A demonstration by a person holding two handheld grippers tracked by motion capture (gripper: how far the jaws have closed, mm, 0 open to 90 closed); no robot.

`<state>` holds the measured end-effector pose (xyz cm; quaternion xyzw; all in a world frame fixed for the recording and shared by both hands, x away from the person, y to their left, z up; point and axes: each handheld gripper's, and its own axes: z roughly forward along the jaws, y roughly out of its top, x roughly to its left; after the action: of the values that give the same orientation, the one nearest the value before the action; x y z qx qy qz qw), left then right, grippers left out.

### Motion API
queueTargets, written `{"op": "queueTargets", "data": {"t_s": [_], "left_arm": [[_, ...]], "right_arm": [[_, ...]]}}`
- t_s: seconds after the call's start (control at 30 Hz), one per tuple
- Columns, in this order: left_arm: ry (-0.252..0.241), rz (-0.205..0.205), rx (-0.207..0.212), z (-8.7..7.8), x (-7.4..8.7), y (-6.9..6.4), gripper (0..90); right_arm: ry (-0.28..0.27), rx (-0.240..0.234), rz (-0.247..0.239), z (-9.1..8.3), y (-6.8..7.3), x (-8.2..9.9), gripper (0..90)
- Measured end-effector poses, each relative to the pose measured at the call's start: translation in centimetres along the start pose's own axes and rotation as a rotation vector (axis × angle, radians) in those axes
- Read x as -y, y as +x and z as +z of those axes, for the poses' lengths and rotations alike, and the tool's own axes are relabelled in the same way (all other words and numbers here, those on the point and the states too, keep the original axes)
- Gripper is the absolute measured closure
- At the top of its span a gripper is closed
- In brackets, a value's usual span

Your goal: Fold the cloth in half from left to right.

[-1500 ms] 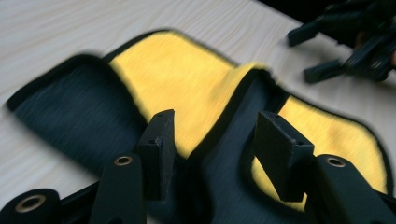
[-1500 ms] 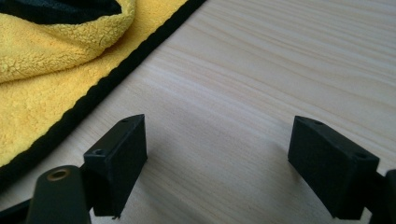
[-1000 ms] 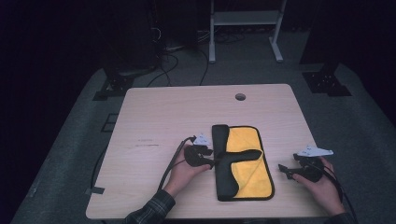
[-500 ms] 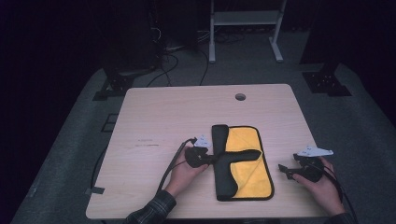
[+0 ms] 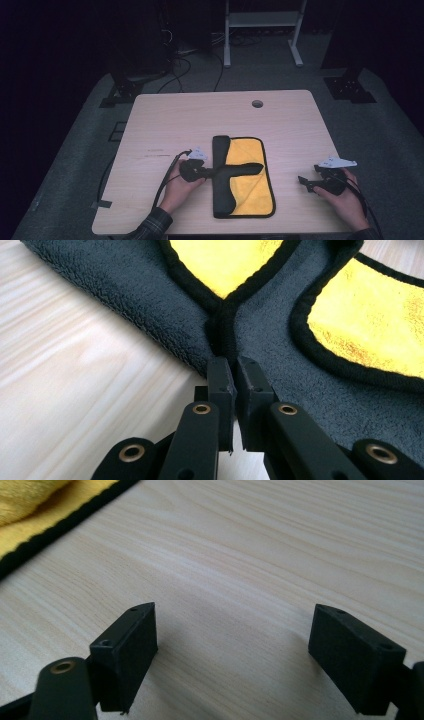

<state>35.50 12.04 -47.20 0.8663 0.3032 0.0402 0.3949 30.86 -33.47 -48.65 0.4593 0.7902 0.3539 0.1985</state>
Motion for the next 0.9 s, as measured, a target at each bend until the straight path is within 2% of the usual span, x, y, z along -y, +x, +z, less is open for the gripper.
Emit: {"op": "queueTargets", "data": {"t_s": [0.2, 0.3, 0.33, 0.47, 0.57, 0.63, 0.7, 0.77, 0.9], "left_arm": [[-0.006, -0.025, -0.025, -2.2, 1.8, 0.8, 86.0], [-0.01, -0.035, -0.032, -2.8, 2.4, 1.0, 84.4], [-0.015, -0.039, -0.039, -3.0, 2.6, 1.0, 80.3], [-0.02, -0.033, -0.066, -3.6, 3.0, 1.0, 60.2], [-0.016, -0.036, -0.084, -4.0, 3.5, 0.9, 46.4], [-0.015, -0.029, -0.097, -4.5, 3.9, 1.0, 40.8], [-0.016, -0.022, -0.103, -4.9, 4.2, 1.1, 34.8], [-0.019, -0.023, -0.114, -5.4, 4.6, 1.2, 29.0], [-0.01, -0.024, -0.139, -6.2, 5.2, 1.4, 22.0]], "right_arm": [[0.0, 0.0, 0.0, 0.0, 0.0, 0.0, 18.4], [0.0, 0.0, -0.001, 0.0, 0.0, 0.0, 18.5], [0.001, 0.001, 0.0, 0.0, 0.0, 0.0, 19.0], [-0.015, -0.013, -0.014, -0.2, 0.1, 0.1, 30.4], [-0.014, -0.015, -0.036, -0.1, 0.3, -0.2, 32.1], [-0.023, -0.015, -0.04, -0.1, 0.4, -0.6, 32.5], [-0.035, -0.037, -0.025, -0.2, 0.5, -0.9, 32.6], [-0.046, -0.05, -0.031, -0.2, 0.8, -1.3, 32.5], [-0.06, -0.072, -0.043, -0.1, 1.2, -1.9, 32.4]]}}
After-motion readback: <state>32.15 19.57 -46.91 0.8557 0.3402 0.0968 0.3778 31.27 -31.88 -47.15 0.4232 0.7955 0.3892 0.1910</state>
